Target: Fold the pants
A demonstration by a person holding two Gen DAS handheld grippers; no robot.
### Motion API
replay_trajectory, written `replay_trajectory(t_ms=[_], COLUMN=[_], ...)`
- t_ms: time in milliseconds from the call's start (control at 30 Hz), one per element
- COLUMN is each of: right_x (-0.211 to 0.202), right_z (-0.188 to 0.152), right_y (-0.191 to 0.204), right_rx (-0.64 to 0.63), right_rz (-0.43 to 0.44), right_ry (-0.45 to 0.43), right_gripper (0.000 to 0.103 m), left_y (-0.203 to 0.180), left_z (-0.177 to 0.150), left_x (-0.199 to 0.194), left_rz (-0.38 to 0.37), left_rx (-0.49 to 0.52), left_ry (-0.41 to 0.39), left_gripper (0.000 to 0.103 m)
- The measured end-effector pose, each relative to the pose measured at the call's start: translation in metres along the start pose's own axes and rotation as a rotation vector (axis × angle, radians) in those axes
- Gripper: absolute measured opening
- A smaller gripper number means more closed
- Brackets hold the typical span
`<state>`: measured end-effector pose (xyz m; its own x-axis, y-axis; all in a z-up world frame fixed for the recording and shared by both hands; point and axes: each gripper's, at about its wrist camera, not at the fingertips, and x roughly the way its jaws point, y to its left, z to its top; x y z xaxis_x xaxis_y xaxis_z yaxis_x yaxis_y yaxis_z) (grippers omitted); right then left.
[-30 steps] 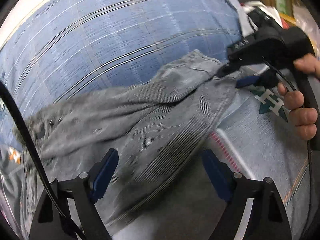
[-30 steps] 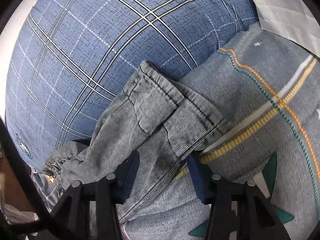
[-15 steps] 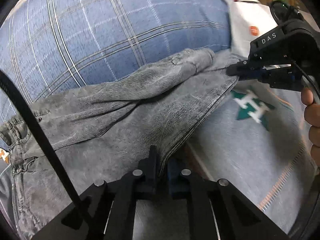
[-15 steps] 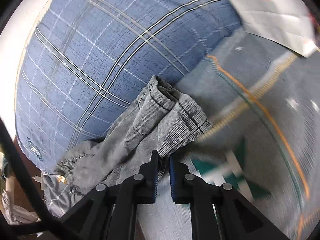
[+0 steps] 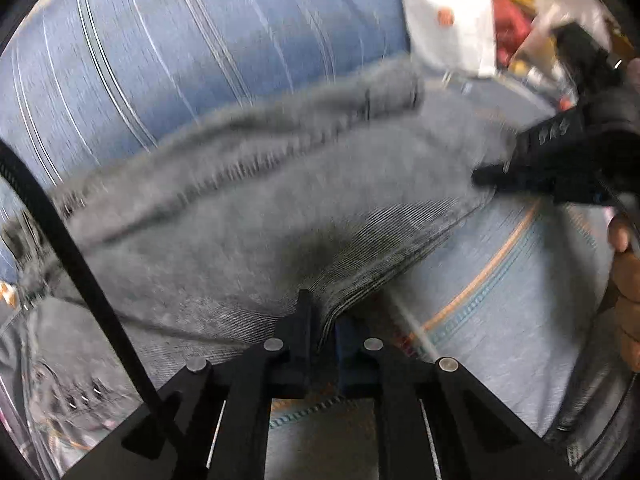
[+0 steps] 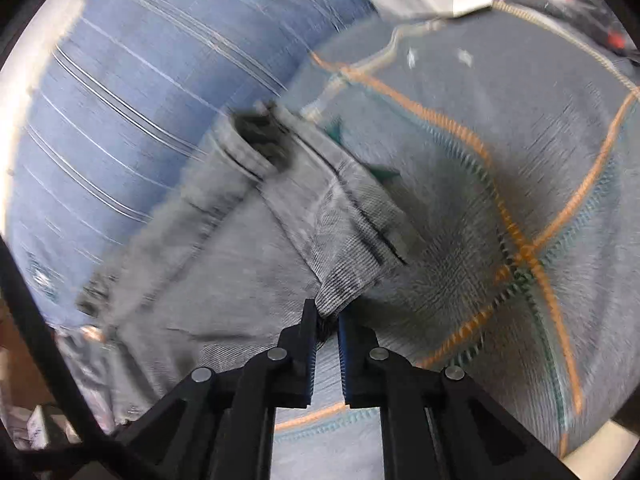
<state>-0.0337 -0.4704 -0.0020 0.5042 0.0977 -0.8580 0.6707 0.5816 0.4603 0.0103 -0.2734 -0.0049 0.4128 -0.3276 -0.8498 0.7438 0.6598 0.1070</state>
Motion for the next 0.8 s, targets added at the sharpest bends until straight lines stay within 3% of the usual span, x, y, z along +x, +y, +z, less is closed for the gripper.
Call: replay_trajectory(t_ms=[33,100,133,167,200,233,300,333,400,533,600,800], right_x=[-0.004,-0.018,-0.026,-0.03,-0.033,-0.041,-0.061,-0.072,-0.084,-0.074,-0.06,0.018], right_z=[0.002,0.002,0.001,-0.001,-0.002,-0.002,-0.005,-0.007,-0.012,-0.033,-0.052,-0.112], right_y=[0.001,0.003,0.004,0.008,0.01,0.015,0.019,0.023,0.036,0.085,0.108,0.167], right_rx=[0.008,0.012,0.009,0.004,-0.005,-0.021,-0.034,-0.029,-0.022,-0.06,-0.075,-0.168], right_rz=[0.017,0.045,0.034,0.002,-0.057,-0.13,-0.169,-0.157,-0.079,0.175,0.243,0.29], right_ry=[-0.017,-0.06,-0.096,-0.12,-0.135,-0.173,-0.246,-0.282,-0.309,-0.184,-0.122,0.095], right_gripper=[0.01,0.012,0.018,0.033,0.04,0.048,0.06,0.069,0.072,0.072,0.072,0.072], left_y=[0.002,0.005,0.007,0.01,0.017,0.022,0.047,0.063,0.099,0.174,0.192,0.232], left_z=[-0.002,-0.007,-0.011,-0.015,-0.023,-0.025,-0.036,-0.04,-0.052,-0.083,-0.095,-0.134], left_x=[-0.003,-0.025,-0.036,-0.051,-0.071,-0.079,-0.096,-0.099,-0.104,-0.098,-0.09,-0.053], left_rz=[-0.004,-0.048,-0.06,-0.046,-0.002,0.017,0.025,0.032,0.077,0.096,0.07,-0.188], left_rx=[-0.02,-0.042,-0.045,-0.047,-0.051,-0.058,-0.11,-0.151,-0.234,-0.429,-0.523,-0.811], left_ry=[-0.013,-0.057,-0.077,-0.117,-0.174,-0.196,-0.198,-0.189,-0.174,-0.123,-0.117,-0.047], left_gripper=[0.012,0.032,0.055,0.074,0.078,0.079,0.079,0.079,0.079,0.079,0.079,0.079])
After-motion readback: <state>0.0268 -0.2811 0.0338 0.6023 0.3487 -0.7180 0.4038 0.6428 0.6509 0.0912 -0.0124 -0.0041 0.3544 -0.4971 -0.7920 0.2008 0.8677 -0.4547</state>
